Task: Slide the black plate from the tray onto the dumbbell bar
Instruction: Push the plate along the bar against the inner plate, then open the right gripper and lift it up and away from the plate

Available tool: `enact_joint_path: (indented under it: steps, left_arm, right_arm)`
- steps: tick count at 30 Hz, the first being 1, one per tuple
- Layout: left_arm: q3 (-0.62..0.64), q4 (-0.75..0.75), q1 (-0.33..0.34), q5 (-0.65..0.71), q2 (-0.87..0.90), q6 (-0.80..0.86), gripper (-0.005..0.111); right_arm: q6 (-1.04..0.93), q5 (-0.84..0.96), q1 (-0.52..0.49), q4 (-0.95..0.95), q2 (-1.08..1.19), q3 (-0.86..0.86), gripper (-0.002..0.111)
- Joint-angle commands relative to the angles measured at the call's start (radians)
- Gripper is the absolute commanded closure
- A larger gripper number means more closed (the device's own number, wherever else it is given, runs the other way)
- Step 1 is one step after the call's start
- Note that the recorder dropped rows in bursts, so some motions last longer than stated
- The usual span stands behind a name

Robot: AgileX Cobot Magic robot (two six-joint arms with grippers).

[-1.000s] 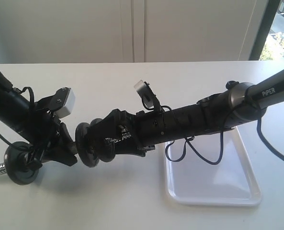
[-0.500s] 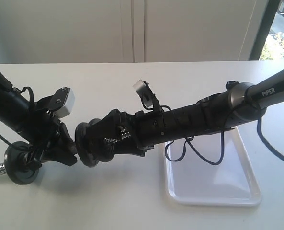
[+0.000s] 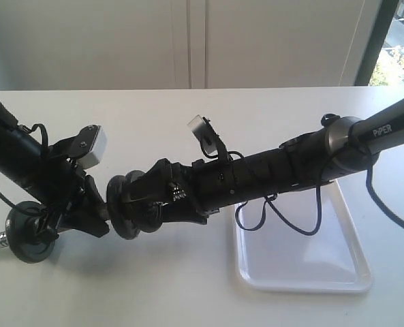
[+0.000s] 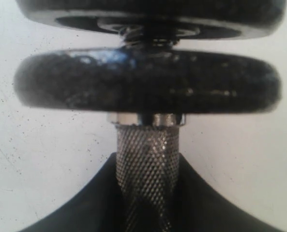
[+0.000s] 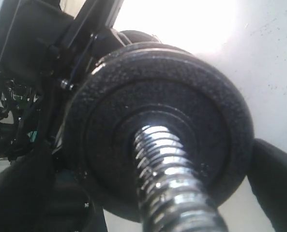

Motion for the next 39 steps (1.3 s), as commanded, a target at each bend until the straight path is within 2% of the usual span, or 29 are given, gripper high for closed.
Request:
enact_joint_path:
  steps: [1, 17, 25, 37, 39]
  left_arm:
    - [-0.015, -0.185, -0.01, 0.064, -0.037, -0.022, 0.107]
    - [-0.015, -0.185, -0.01, 0.064, -0.037, -0.022, 0.107]
    - [-0.015, -0.185, -0.01, 0.064, -0.037, -0.022, 0.107]
    - [-0.015, -0.185, -0.01, 0.064, -0.037, -0.022, 0.107]
    - [-0.015, -0.185, -0.01, 0.064, -0.037, -0.022, 0.107]
  right_arm:
    - [-0.018, 0.151, 0.025, -0.012, -0.016, -0.012, 0.003]
    - [-0.018, 0.151, 0.022, -0.012, -0.016, -0.012, 0.003]
    - [0.001, 0.151, -0.034, -0.057, -0.016, -0.012, 0.003]
    - [0.18, 0.151, -0.074, -0.273, -0.016, -0.02, 0.004]
    - [0.22, 0.151, -0.074, -0.32, -0.016, -0.041, 0.01]
